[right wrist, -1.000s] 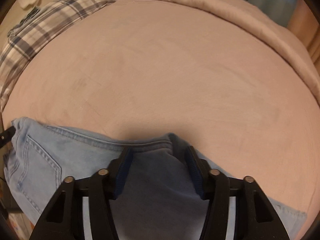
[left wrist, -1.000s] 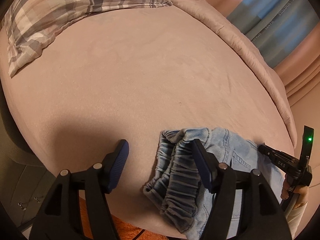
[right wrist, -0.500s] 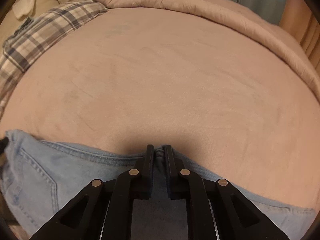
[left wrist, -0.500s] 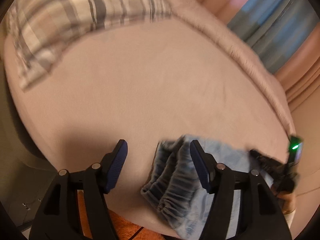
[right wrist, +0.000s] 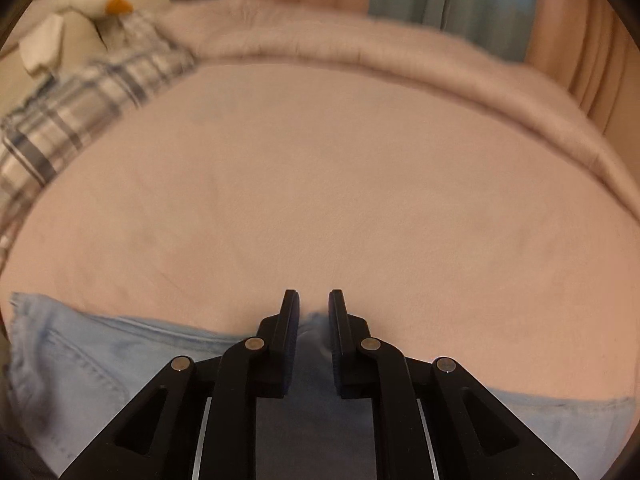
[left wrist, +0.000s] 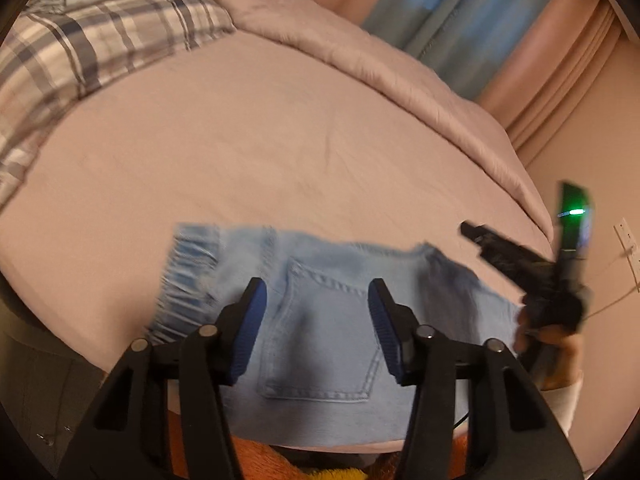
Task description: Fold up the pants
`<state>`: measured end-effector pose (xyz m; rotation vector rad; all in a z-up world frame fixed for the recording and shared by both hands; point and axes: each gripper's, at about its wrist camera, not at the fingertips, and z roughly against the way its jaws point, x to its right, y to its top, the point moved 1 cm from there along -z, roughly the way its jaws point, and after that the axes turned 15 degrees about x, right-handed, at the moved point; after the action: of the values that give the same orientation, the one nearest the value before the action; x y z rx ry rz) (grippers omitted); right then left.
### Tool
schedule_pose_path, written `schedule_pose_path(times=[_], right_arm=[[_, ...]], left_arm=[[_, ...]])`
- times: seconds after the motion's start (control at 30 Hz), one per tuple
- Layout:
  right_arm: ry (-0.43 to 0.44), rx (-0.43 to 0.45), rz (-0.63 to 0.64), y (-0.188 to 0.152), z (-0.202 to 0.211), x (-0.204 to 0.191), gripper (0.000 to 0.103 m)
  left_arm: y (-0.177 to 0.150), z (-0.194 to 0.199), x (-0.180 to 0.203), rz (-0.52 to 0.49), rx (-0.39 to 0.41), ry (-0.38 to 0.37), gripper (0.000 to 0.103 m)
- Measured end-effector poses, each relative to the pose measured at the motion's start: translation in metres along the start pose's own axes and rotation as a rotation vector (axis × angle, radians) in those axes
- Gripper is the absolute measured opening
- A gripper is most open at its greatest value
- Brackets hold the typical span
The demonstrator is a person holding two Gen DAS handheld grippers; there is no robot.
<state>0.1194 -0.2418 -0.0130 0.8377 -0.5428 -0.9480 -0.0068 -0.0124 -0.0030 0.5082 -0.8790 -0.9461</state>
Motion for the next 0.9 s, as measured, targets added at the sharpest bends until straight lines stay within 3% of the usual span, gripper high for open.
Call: schedule_pose_path(times=[0.03, 0.1, 0.13, 0.27, 0.47, 0.67, 0.9], right_arm=[[-0.020, 0.030, 0.007, 0.004, 0.012, 0.003, 0.021], [-0.038, 0.066, 0.001, 0.008, 0.032, 0.011, 0.046], [-0.029, 0.072, -0.018, 0.007, 0.041, 0.016, 0.049], [0.055, 0.020, -0.076, -0.013, 0.055, 0.030, 0.049], [0.061, -0.028, -0.076, -0.042, 0.054, 0.025, 0.049], [0.031, -0.143, -0.176, -0.073, 0.034, 0.039, 0.049], [0.030, -0.086, -0.158, -0.078, 0.037, 0.037, 0.049]], left_arm=[[-0.005, -0.006, 0.002, -0.002, -0.021, -0.006, 0.050], [-0.013, -0.014, 0.003, -0.008, -0.058, -0.011, 0.050], [-0.018, -0.021, 0.003, -0.011, -0.085, -0.005, 0.049], [-0.036, -0.041, 0.000, -0.016, -0.150, 0.031, 0.045], [-0.037, -0.044, -0.005, 0.016, -0.147, 0.022, 0.042], [-0.038, -0.043, -0.001, -0.030, -0.131, 0.025, 0.042], [-0.042, -0.043, -0.006, -0.015, -0.132, 0.015, 0.042]])
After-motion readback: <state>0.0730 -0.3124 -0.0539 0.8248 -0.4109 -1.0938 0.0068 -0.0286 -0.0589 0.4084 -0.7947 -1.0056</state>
